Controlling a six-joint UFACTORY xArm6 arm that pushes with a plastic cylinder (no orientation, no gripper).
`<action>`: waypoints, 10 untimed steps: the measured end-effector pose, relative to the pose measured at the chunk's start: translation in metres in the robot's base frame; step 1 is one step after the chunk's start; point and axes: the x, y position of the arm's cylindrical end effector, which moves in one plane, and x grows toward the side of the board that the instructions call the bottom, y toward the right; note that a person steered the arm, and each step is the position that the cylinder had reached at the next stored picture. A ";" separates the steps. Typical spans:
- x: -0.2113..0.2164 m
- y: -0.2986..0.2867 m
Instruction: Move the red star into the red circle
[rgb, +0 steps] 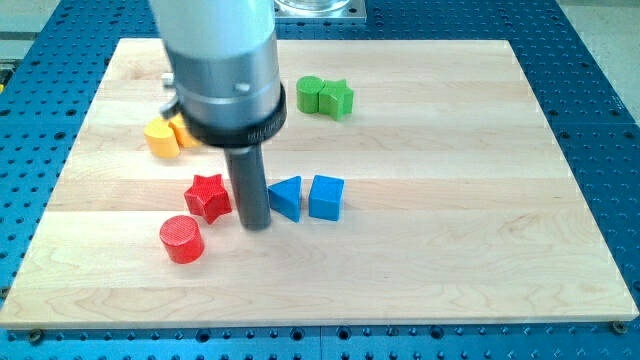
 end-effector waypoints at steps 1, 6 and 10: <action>-0.029 -0.003; -0.001 -0.026; -0.005 0.085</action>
